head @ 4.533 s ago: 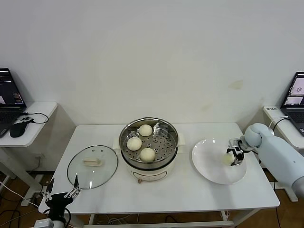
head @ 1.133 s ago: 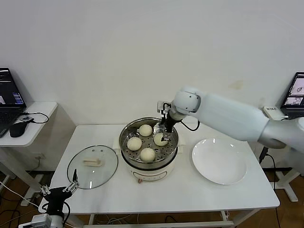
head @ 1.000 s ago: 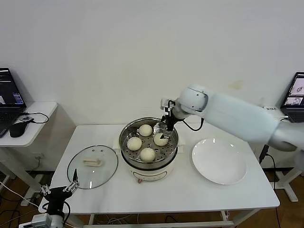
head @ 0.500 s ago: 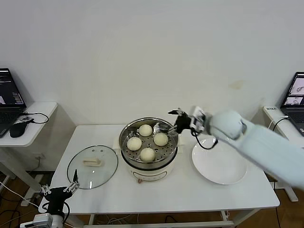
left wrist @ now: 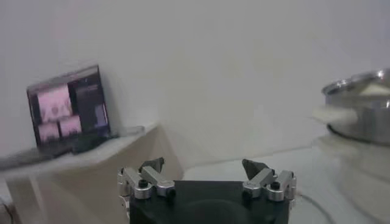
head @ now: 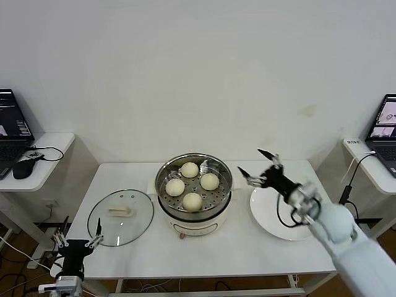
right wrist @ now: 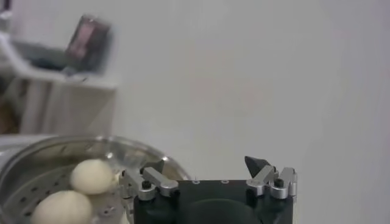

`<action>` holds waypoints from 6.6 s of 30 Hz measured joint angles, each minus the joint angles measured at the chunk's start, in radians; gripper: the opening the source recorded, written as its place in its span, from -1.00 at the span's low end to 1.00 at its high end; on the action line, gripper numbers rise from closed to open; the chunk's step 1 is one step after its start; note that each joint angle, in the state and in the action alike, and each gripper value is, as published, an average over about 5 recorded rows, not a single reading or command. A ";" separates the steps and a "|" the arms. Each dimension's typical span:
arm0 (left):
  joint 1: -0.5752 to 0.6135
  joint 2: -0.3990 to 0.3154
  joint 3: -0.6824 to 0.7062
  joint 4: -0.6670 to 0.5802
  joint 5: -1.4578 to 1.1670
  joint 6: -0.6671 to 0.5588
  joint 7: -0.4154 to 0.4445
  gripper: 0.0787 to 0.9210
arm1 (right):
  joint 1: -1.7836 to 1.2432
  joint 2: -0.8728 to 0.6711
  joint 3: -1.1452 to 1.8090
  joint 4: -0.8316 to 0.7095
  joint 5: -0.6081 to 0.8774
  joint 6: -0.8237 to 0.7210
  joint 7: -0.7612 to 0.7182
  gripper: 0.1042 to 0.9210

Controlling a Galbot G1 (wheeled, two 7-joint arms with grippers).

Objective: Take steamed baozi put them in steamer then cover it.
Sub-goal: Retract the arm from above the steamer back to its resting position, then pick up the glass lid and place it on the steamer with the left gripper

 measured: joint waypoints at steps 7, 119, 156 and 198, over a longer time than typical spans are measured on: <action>-0.051 0.048 0.002 0.087 0.361 -0.071 0.009 0.77 | -0.290 0.166 0.291 0.039 -0.055 0.089 0.009 0.76; -0.384 0.152 0.088 0.297 1.030 0.106 0.112 -0.87 | -0.584 0.446 0.490 0.010 -0.204 0.215 0.000 0.76; -0.636 0.187 0.559 0.001 0.947 0.557 0.396 -0.87 | -0.525 0.541 0.353 -0.059 -0.440 0.234 0.070 0.76; -0.786 -0.225 0.751 0.237 1.330 0.614 0.542 -0.87 | -0.517 0.596 0.307 -0.116 -0.569 0.253 0.107 0.76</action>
